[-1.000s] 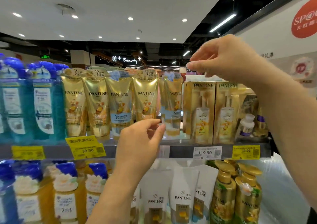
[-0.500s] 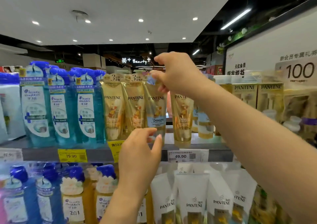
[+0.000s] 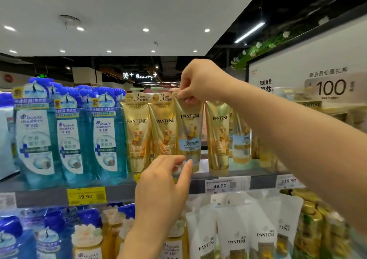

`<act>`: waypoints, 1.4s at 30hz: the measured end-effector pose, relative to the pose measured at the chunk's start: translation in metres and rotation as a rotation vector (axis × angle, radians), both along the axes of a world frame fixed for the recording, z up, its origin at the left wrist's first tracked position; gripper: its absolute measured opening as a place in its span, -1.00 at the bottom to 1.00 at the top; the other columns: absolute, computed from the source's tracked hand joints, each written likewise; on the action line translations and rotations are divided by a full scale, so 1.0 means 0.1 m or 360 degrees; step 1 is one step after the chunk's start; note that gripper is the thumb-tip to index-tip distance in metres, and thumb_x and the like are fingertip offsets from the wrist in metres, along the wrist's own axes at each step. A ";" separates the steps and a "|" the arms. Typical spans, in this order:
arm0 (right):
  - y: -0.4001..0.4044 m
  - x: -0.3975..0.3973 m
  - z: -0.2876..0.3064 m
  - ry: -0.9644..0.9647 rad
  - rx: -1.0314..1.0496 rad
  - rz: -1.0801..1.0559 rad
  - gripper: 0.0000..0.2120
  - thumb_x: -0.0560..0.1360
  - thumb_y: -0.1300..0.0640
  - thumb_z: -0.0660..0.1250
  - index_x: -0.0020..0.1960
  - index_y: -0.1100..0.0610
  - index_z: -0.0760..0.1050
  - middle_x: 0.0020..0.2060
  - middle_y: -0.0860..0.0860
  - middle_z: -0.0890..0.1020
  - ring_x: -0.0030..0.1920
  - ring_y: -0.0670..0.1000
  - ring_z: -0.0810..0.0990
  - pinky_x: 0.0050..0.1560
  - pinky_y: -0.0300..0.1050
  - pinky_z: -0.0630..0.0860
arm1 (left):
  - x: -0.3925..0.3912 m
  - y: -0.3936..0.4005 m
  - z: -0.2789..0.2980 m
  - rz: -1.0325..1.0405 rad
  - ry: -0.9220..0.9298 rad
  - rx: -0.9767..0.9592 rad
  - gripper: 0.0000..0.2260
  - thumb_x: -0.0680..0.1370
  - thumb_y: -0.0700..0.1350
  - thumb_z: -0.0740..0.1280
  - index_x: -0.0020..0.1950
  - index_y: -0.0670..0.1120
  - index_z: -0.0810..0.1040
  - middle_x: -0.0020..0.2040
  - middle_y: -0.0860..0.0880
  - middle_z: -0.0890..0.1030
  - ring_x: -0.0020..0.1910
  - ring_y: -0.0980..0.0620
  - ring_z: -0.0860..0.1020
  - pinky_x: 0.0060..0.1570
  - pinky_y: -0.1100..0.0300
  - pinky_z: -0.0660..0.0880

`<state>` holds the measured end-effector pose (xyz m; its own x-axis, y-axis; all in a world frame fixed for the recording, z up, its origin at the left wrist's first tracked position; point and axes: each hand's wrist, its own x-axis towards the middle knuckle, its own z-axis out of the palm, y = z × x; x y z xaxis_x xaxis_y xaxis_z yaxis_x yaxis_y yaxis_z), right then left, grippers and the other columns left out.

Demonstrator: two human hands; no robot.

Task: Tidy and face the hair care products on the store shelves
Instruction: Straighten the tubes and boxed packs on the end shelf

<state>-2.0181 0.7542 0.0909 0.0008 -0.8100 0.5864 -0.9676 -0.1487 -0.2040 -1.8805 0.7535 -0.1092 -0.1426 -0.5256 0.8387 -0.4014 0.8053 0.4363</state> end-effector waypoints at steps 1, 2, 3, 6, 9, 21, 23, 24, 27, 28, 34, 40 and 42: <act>0.03 0.01 0.02 0.0007 -0.0087 -0.0002 -0.84 0.50 0.10 0.49 -0.10 0.21 0.68 -0.25 0.07 0.74 -0.22 -0.01 0.76 -0.09 -0.11 0.70 | 0.00 0.00 0.01 -0.0020 -0.0005 0.0002 -0.72 0.52 0.15 0.28 0.06 0.04 0.67 -0.09 0.20 0.62 -0.11 0.25 0.58 -0.17 0.19 0.61; 0.07 0.02 0.05 0.0015 -0.0171 -0.0008 -0.84 0.51 0.09 0.49 -0.09 0.20 0.69 -0.24 0.07 0.75 -0.21 -0.02 0.75 -0.07 -0.12 0.69 | -0.01 0.00 0.01 -0.0036 -0.0010 0.0004 -0.72 0.52 0.16 0.27 0.05 0.05 0.67 -0.10 0.20 0.62 -0.11 0.26 0.58 -0.16 0.19 0.61; 0.11 0.02 0.09 0.0012 -0.0242 -0.0011 -0.85 0.51 0.09 0.48 -0.09 0.19 0.69 -0.24 0.08 0.75 -0.20 -0.02 0.75 -0.05 -0.12 0.68 | -0.02 0.00 0.01 -0.0045 -0.0013 0.0004 -0.72 0.52 0.16 0.28 0.05 0.05 0.67 -0.11 0.21 0.62 -0.11 0.26 0.58 -0.15 0.18 0.61; 0.28 0.00 0.24 -0.0102 -0.0425 0.0019 -0.88 0.51 0.12 0.48 -0.13 0.18 0.67 -0.25 0.08 0.74 -0.22 -0.01 0.75 -0.11 -0.17 0.68 | -0.09 -0.03 -0.02 -0.0023 -0.0025 -0.0007 -0.77 0.52 0.13 0.35 0.02 0.02 0.68 -0.14 0.19 0.62 -0.15 0.22 0.58 -0.18 0.15 0.61; 0.54 -0.09 0.41 -0.0230 -0.0636 0.0084 -0.89 0.52 0.10 0.47 -0.12 0.13 0.61 -0.26 0.02 0.70 -0.26 -0.07 0.74 -0.27 -0.33 0.63 | -0.21 -0.06 -0.01 0.0037 -0.0115 -0.0027 -0.76 0.50 0.07 0.42 0.07 -0.03 0.68 -0.11 0.11 0.66 -0.17 0.16 0.59 -0.17 0.23 0.60; 1.08 -0.79 0.52 -0.0268 -0.0475 -0.0111 -0.81 0.47 0.10 0.48 0.01 0.21 0.64 -0.22 0.03 0.71 -0.28 -0.16 0.72 -0.25 -0.39 0.59 | -0.85 -0.17 0.27 0.0102 -0.0318 0.0256 -0.31 0.49 0.35 0.26 0.47 -0.05 0.30 0.23 0.00 0.59 0.17 -0.04 0.56 -0.01 0.04 0.57; 1.02 -0.88 0.44 -0.0277 -0.0413 -0.0098 -0.82 0.46 0.12 0.49 -0.02 0.22 0.65 -0.23 0.04 0.72 -0.25 -0.12 0.74 -0.23 -0.34 0.62 | -0.92 -0.13 0.33 0.0170 -0.0431 0.0335 -0.39 0.54 0.30 0.25 0.44 -0.05 0.28 0.18 -0.03 0.60 0.06 -0.07 0.56 -0.17 0.08 0.48; 0.99 -0.92 0.41 -0.0269 -0.0393 -0.0099 -0.82 0.46 0.13 0.49 -0.03 0.23 0.65 -0.24 0.04 0.72 -0.24 -0.10 0.74 -0.22 -0.33 0.63 | -0.94 -0.10 0.35 0.0182 -0.0466 0.0359 -0.45 0.56 0.26 0.25 0.39 -0.06 0.29 0.14 -0.04 0.60 0.00 -0.08 0.54 -0.20 0.09 0.43; 0.86 -1.01 0.30 -0.0170 -0.0320 -0.0109 -0.85 0.47 0.11 0.49 -0.06 0.19 0.64 -0.24 0.01 0.72 -0.23 -0.12 0.74 -0.21 -0.31 0.65 | -0.95 -0.10 0.39 0.0150 -0.0477 0.0441 -0.62 0.59 0.18 0.27 0.21 -0.06 0.31 0.01 -0.04 0.58 -0.07 -0.12 0.51 -0.19 0.06 0.46; 0.82 -1.03 0.26 -0.0122 -0.0291 -0.0115 -0.86 0.47 0.09 0.49 -0.08 0.17 0.63 -0.25 -0.01 0.72 -0.24 -0.14 0.73 -0.21 -0.30 0.65 | -0.93 -0.12 0.40 0.0129 -0.0472 0.0465 -0.65 0.59 0.16 0.27 0.16 -0.06 0.30 -0.04 -0.04 0.56 -0.11 -0.12 0.49 -0.18 0.02 0.49; 0.52 -1.14 -0.04 0.0155 -0.0073 -0.0255 -0.86 0.50 0.05 0.48 -0.10 0.13 0.63 -0.29 -0.04 0.72 -0.29 -0.17 0.72 -0.16 -0.27 0.65 | -0.83 -0.22 0.45 0.0088 -0.0491 0.0580 -0.52 0.60 0.11 0.29 0.34 -0.16 0.26 0.04 -0.15 0.60 -0.09 -0.12 0.49 -0.13 0.00 0.46; 0.43 -1.29 -0.08 0.0163 0.0076 -0.0273 -0.88 0.52 0.11 0.45 -0.03 0.17 0.63 -0.24 0.02 0.73 -0.27 -0.10 0.73 -0.16 -0.19 0.69 | -0.72 -0.26 0.49 0.0051 -0.0511 0.0601 -0.61 0.59 0.10 0.31 0.25 -0.12 0.31 -0.04 -0.06 0.58 -0.09 -0.04 0.54 -0.14 0.08 0.47; 0.44 -1.32 -0.03 0.0118 0.0130 -0.0272 -0.88 0.51 0.13 0.46 -0.05 0.18 0.63 -0.25 0.04 0.74 -0.29 -0.09 0.74 -0.19 -0.19 0.69 | -0.66 -0.28 0.51 0.0054 -0.0520 0.0606 -0.70 0.58 0.10 0.32 0.09 -0.08 0.34 -0.09 -0.05 0.58 -0.17 0.01 0.53 -0.24 0.12 0.45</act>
<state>-2.1503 0.7983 0.0878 -0.0997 -0.8470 0.5222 -0.9902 0.0328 -0.1357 -1.9467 0.7253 -0.0586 -0.3434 -0.7947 0.5006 -0.5896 0.5973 0.5437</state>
